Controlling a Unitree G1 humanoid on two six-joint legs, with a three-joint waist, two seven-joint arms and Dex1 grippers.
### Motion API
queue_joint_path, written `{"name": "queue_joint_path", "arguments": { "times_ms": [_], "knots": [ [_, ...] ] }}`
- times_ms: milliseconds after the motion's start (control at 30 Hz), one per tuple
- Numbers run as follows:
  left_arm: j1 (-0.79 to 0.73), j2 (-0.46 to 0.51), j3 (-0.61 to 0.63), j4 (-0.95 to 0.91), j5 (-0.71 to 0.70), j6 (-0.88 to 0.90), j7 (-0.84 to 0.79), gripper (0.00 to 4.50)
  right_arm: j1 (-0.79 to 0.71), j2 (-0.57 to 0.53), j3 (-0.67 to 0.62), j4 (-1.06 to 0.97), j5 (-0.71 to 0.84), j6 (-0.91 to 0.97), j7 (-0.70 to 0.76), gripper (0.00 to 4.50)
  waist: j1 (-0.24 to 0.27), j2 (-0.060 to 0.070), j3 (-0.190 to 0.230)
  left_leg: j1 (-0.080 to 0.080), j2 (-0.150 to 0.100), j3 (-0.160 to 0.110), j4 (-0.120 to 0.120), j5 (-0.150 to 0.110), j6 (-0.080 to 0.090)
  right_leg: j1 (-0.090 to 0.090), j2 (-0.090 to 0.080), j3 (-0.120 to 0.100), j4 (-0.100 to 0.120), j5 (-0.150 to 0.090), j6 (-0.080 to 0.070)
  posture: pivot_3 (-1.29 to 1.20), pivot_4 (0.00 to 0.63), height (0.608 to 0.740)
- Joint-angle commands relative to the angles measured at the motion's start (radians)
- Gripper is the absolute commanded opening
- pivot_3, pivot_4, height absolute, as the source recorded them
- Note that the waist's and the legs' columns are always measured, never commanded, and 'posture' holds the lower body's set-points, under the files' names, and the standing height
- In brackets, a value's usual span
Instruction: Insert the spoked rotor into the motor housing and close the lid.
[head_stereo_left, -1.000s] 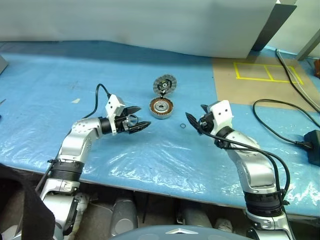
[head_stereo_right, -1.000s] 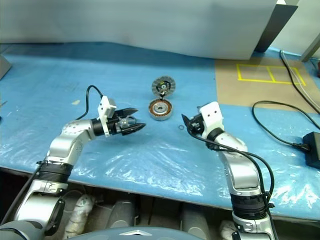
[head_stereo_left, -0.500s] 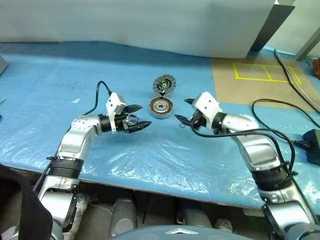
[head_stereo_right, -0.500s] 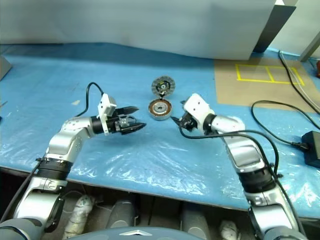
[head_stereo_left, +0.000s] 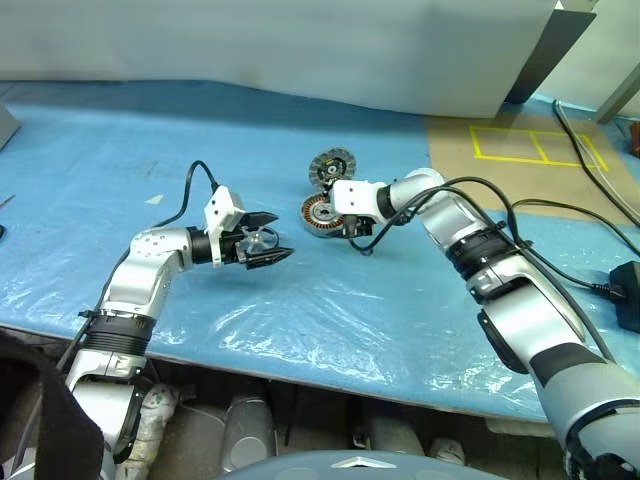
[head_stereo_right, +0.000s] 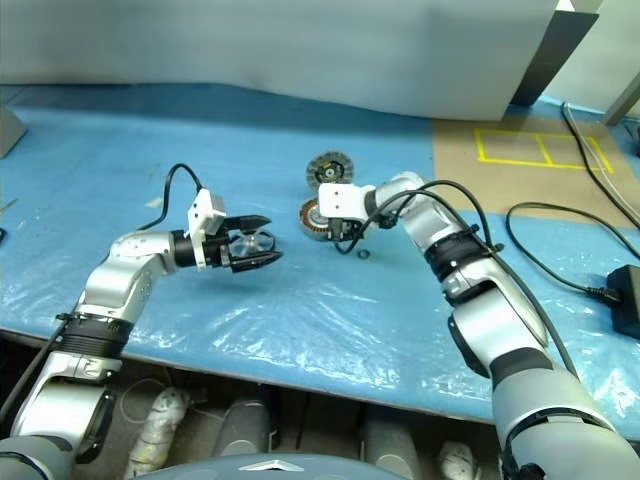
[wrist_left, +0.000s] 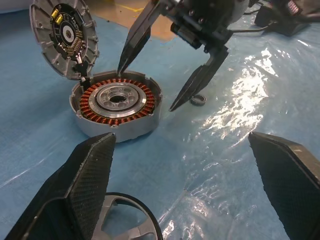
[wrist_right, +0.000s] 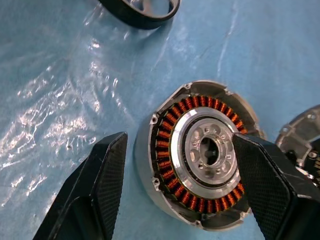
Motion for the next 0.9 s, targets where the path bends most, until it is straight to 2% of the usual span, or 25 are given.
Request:
{"name": "queue_joint_path", "arguments": {
  "times_ms": [33, 200, 400, 500, 567, 667, 800, 900],
  "knots": [
    [0.014, 0.005, 0.016, -0.049, -0.011, -0.007, 0.011, 4.5, -0.085, 0.04, 0.007, 0.147, -0.053, -0.085, -0.032, 3.47, -0.001, 0.0, 0.0, 0.0, 0.0, 0.0, 0.0, 0.0, 0.0, 0.0, 0.0, 0.0, 0.0, 0.0, 0.0, 0.0, 0.15, 0.74],
    [0.029, 0.001, 0.014, -0.068, -0.016, -0.001, 0.022, 4.5, -0.125, 0.084, 0.011, 0.28, -0.103, -0.147, -0.046, 3.47, -0.001, 0.0, 0.0, 0.0, 0.001, 0.0, 0.001, 0.0, 0.0, 0.0, 0.0, -0.001, 0.001, 0.0, -0.001, 0.0, 0.15, 0.74],
    [0.033, -0.004, 0.008, -0.076, -0.016, 0.004, 0.028, 4.5, -0.136, 0.113, 0.019, 0.341, -0.152, -0.176, -0.056, 3.47, -0.001, 0.0, 0.0, 0.0, 0.001, 0.0, 0.002, 0.0, 0.001, 0.0, 0.0, -0.001, 0.002, 0.0, -0.001, 0.0, 0.15, 0.74],
    [0.027, -0.008, 0.004, -0.067, -0.012, -0.001, 0.026, 4.5, -0.134, 0.122, 0.021, 0.355, -0.17, -0.188, -0.054, 2.88, -0.001, 0.0, 0.0, 0.0, 0.001, 0.0, 0.003, -0.001, 0.002, 0.0, 0.0, -0.001, 0.003, -0.001, -0.001, 0.0, 0.15, 0.74],
    [0.025, -0.01, 0.002, -0.066, -0.01, -0.001, 0.025, 4.5, -0.135, 0.122, 0.017, 0.357, -0.174, -0.193, -0.037, 2.26, -0.001, 0.0, 0.0, 0.001, 0.002, 0.0, 0.003, -0.002, 0.001, 0.0, 0.0, -0.001, 0.004, -0.001, -0.001, 0.0, 0.15, 0.74],
    [0.024, -0.012, 0.0, -0.066, -0.01, -0.001, 0.022, 4.5, -0.141, 0.116, 0.012, 0.35, -0.183, -0.172, -0.032, 2.14, -0.001, 0.0, 0.0, 0.001, 0.002, 0.0, 0.003, -0.003, -0.001, 0.0, 0.0, -0.001, 0.004, -0.001, -0.001, 0.0, 0.15, 0.74],
    [0.025, -0.016, -0.002, -0.063, -0.009, -0.002, 0.02, 4.5, -0.104, 0.093, -0.026, 0.239, -0.11, -0.119, 0.14, 2.14, -0.001, 0.0, 0.0, 0.001, 0.002, 0.0, 0.003, -0.003, 0.0, 0.0, 0.0, -0.001, 0.004, -0.001, -0.002, 0.0, 0.15, 0.74],
    [0.025, -0.02, -0.009, -0.066, -0.009, 0.0, 0.015, 4.5, 0.014, 0.066, -0.039, -0.007, -0.044, 0.008, 0.277, 2.14, 0.001, 0.0, 0.0, 0.0, 0.002, -0.001, 0.003, -0.002, 0.004, 0.0, 0.0, -0.002, 0.003, -0.001, -0.002, 0.0, 0.15, 0.74]
  ]
}}
